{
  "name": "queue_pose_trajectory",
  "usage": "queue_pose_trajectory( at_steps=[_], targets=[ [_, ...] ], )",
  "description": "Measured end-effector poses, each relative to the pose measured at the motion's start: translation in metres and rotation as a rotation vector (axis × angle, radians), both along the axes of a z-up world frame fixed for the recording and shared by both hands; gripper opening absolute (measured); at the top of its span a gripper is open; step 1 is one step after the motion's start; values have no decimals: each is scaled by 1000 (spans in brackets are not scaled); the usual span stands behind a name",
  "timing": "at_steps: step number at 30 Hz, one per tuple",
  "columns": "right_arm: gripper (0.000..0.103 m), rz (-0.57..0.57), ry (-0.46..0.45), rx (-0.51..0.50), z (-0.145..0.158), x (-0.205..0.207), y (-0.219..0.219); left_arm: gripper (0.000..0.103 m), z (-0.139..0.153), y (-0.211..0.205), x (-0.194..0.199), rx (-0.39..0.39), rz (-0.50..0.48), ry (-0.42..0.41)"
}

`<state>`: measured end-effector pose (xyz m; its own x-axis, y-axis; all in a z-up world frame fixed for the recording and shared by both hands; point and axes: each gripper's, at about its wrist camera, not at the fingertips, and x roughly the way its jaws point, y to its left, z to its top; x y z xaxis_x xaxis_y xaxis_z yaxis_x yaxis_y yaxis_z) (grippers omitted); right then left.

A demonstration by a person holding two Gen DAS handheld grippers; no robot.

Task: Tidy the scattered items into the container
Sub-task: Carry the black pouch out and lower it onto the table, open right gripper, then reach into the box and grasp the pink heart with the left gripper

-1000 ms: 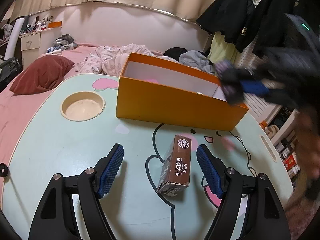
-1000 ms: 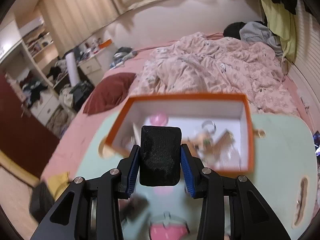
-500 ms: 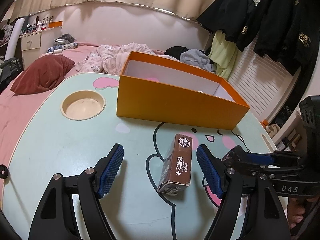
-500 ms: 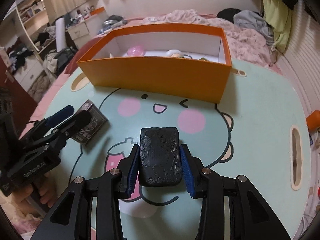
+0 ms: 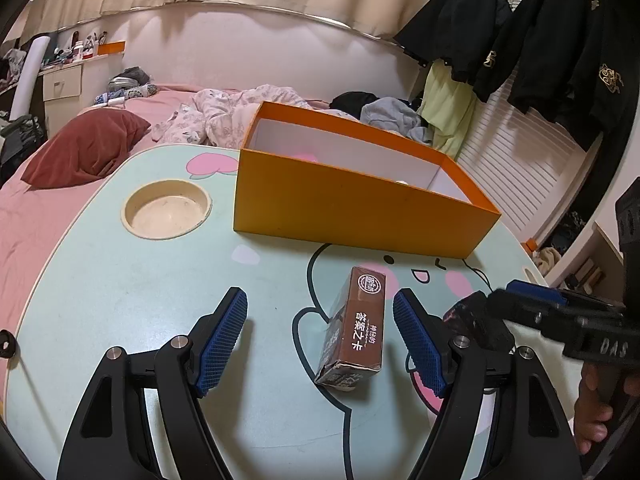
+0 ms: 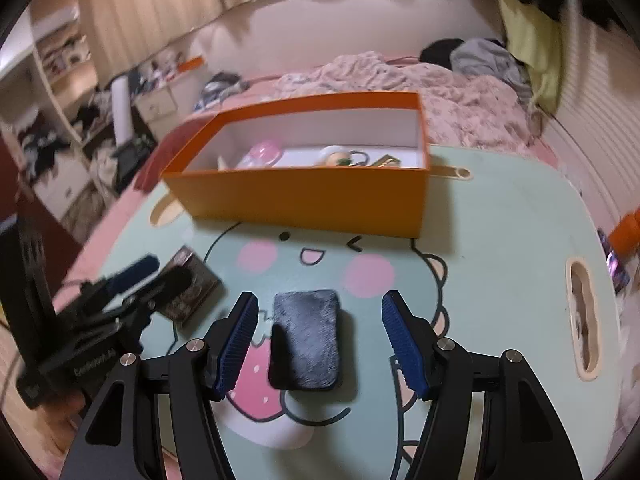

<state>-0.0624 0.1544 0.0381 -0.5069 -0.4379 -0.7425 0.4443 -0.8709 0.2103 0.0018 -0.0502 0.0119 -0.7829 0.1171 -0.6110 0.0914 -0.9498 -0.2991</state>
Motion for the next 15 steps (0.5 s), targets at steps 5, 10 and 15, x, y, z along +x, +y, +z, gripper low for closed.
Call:
queue_pose_trajectory(
  at_steps=[5,10,15],
  targets=[
    [64,-83,21,-28,-6,-14,20,76,0,0,0,1,1,-1],
    [64,-114,14,-31,-18,-23,33,76,0,-2,-1,6,2,-7],
    [64,-134,24,-53,-27,-25,40,76,1,-2,-1,6,8,-2]
  ],
)
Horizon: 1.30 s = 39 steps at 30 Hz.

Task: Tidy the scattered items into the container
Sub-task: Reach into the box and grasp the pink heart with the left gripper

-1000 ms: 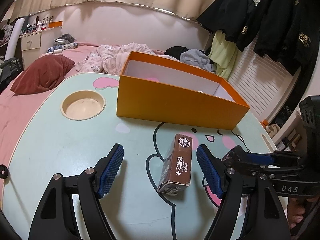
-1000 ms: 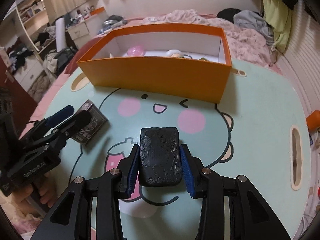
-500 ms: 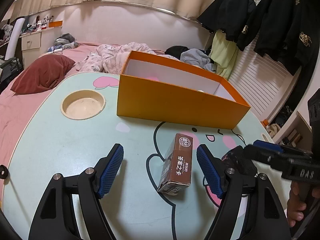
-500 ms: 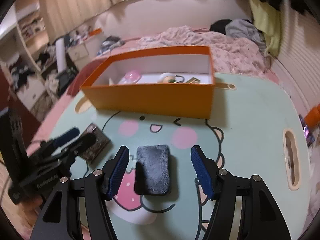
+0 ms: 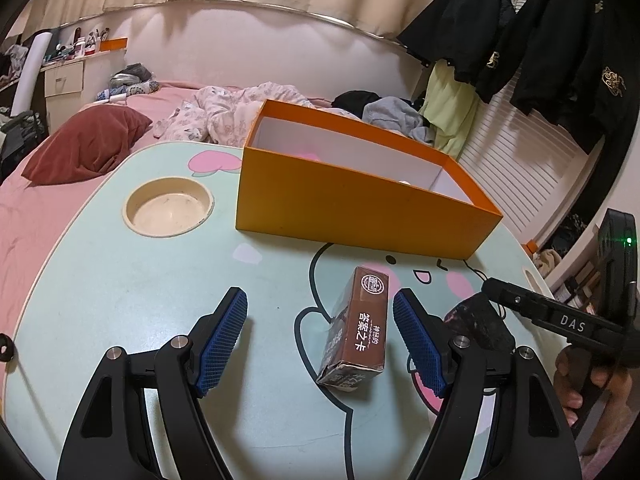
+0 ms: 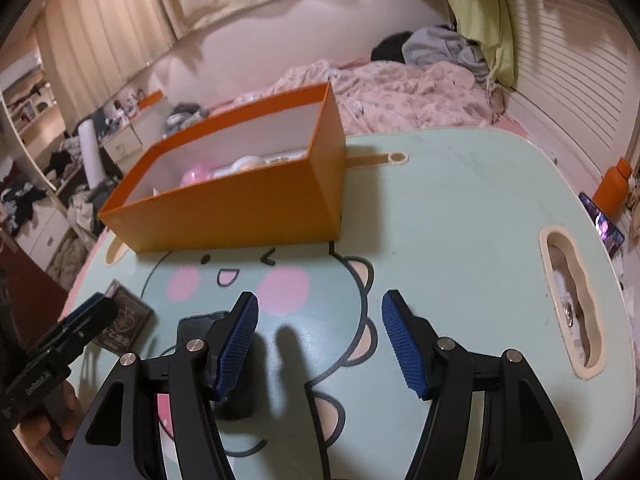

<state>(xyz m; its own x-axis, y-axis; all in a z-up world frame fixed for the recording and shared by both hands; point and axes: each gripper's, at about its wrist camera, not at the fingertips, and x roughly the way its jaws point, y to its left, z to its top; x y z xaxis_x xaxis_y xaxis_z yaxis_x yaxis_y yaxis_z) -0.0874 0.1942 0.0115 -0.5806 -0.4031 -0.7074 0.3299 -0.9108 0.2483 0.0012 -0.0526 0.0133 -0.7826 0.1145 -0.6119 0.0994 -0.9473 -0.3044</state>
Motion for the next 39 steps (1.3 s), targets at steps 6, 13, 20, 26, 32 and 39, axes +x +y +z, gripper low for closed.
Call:
queue_pose_trajectory(
  at_steps=[6,13,20,26,32,39],
  targets=[
    [65,-3,-9,-86,-2,-1,9,76,11,-1,3,5,-21,58],
    [65,1,-10,-113,-1,1,12,76,67,1,-41,-123,-62,16],
    [67,10,-4,-114,-1,5,10,49,83,1,-142,-78,-139,-208],
    [68,16,-4,-125,-1,6,11,47,42,-1,-199,-139,-53,-371],
    [69,22,-10,-142,-1,5,13,47,32,5,-219,-239,-2,-403],
    [69,25,-12,-151,-1,5,14,44,26,18,-228,-284,-42,-442]
  ],
)
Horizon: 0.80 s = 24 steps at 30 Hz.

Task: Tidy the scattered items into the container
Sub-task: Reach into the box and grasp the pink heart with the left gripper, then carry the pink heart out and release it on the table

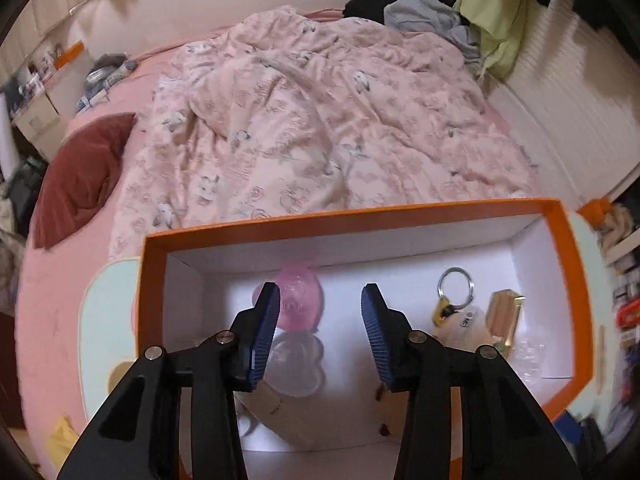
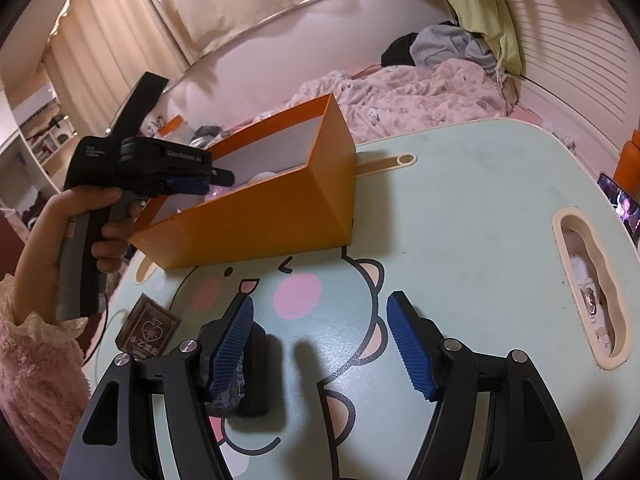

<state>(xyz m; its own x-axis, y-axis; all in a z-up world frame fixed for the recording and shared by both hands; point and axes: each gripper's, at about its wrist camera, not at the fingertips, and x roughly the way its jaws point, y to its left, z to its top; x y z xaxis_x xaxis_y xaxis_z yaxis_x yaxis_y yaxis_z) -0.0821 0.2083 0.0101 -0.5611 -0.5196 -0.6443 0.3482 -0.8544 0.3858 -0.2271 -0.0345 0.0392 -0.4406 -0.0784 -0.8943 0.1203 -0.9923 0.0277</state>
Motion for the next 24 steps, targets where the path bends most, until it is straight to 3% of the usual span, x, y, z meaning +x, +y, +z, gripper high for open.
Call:
queue_pose_trajectory(
  at_steps=[3,6,13,20,24],
  targets=[
    [70,1,-2,-7,0,0,1,44,-8,-7,-4,-34,54,-19],
    [70,0,-2,-9,1,-2,1,42,-12,-9,-5,-37,46,-42],
    [71,3,-4,-17,-1,-1,2,38,-16,-17,-15,60,28,-85],
    [71,5,-6,-21,0,0,3,38,-10,-14,-6,92,-10,-30],
    [71,5,-6,-20,-1,0,3,38,15,-17,10,205,-31,53]
  ],
)
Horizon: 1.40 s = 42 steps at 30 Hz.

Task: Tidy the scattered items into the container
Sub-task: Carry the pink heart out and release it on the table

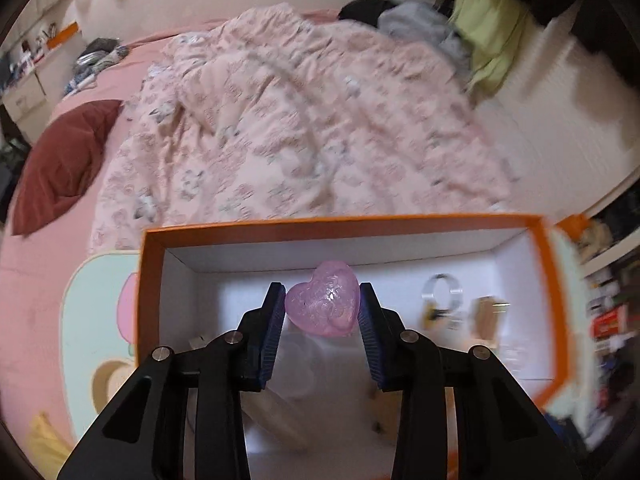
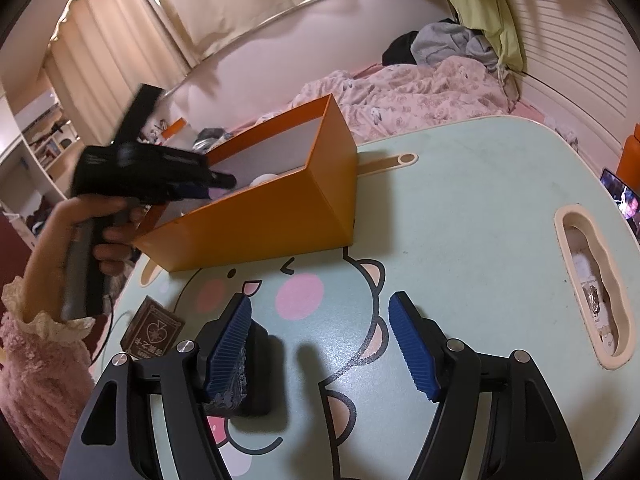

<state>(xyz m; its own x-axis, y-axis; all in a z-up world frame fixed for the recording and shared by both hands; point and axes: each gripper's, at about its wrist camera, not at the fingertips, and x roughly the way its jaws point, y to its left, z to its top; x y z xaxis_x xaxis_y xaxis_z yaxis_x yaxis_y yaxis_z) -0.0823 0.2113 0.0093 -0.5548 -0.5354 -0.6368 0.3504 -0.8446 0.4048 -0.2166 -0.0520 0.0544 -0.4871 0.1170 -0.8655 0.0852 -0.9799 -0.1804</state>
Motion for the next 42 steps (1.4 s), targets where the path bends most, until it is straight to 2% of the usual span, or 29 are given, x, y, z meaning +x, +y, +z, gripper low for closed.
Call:
queue_pose_trajectory(
  at_steps=[5,8,12,15,20,23,26,28,30,32,34,36,37,42],
  targets=[
    [71,-1,2,4,0,1,0,38,43,14,51,96,-85,144],
    [71,-3,5,9,1,1,-1,38,53,35,93,114,-183,198],
    [71,-6,8,16,2,1,-2,38,33,63,148,147,-277,199],
    [72,-6,10,22,2,1,-3,38,7,67,169,148,-282,180],
    [72,-8,11,27,1,1,-4,38,-18,64,184,95,-267,185],
    [72,-8,10,25,1,1,-4,38,-28,56,184,103,-251,180],
    [72,-8,12,28,1,1,-5,40,-27,51,189,123,-249,216],
    [72,-8,12,29,1,1,-4,48,-24,48,194,152,-262,244],
    [72,-8,12,30,1,1,-4,54,-18,43,201,193,-279,296],
    [72,-8,12,29,1,1,-4,54,-12,35,208,240,-282,353],
    [72,-10,11,27,1,1,-4,54,-7,22,215,281,-242,424],
    [72,-5,10,23,2,1,-4,58,-5,3,219,281,-143,447],
    [72,-1,12,21,2,1,-4,62,-5,-4,219,270,-102,435],
    [72,13,48,17,8,5,-5,63,-20,-38,228,144,92,366]
  ],
)
